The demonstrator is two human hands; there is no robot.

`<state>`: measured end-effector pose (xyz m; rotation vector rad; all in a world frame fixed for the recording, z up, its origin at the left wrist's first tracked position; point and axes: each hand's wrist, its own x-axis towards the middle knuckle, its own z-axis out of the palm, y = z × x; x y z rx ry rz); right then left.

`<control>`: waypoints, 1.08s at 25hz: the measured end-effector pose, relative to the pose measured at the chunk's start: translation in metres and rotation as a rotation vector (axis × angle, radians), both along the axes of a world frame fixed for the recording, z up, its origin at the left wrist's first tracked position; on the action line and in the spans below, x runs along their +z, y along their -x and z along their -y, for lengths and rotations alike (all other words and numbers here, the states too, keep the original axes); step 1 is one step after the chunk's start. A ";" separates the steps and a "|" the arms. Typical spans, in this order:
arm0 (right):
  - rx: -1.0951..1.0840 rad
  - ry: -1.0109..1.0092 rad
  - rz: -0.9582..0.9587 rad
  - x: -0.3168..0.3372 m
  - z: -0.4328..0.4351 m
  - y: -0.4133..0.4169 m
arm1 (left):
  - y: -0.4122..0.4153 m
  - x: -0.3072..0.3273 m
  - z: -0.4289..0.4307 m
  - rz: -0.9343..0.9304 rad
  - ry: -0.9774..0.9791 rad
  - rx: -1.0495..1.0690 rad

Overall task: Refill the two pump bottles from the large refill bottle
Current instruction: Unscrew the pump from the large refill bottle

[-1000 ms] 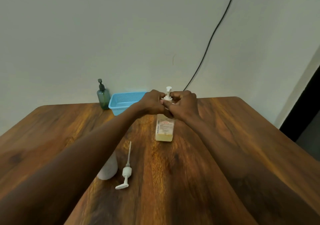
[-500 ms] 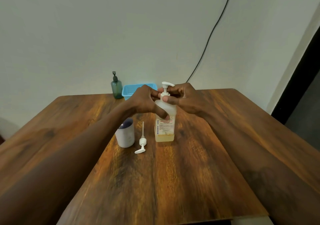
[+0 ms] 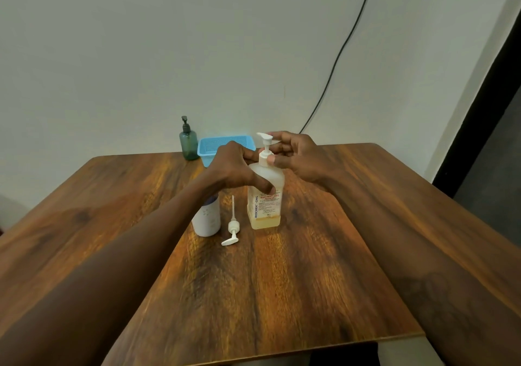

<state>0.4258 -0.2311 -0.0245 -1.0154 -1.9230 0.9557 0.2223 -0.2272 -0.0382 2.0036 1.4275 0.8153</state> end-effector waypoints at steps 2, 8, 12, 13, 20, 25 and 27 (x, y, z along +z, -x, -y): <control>-0.007 -0.003 0.054 0.002 -0.001 0.003 | -0.001 0.000 -0.003 -0.004 -0.003 0.013; -0.378 -0.360 0.201 -0.001 -0.013 0.011 | -0.009 -0.001 -0.013 -0.023 -0.024 0.048; 0.002 -0.085 0.069 0.002 -0.019 -0.001 | -0.008 -0.004 -0.017 -0.001 -0.003 0.039; 0.079 -0.038 0.058 0.002 -0.019 -0.003 | -0.009 -0.005 -0.018 -0.003 -0.002 0.039; -0.368 -0.413 0.308 -0.001 -0.014 0.002 | -0.016 -0.001 -0.017 -0.023 -0.029 0.061; -0.020 0.012 0.002 0.000 -0.018 -0.010 | -0.018 0.001 -0.020 -0.021 -0.044 0.048; -0.058 -0.002 0.006 -0.002 -0.019 -0.010 | -0.020 0.001 -0.022 -0.030 -0.045 0.061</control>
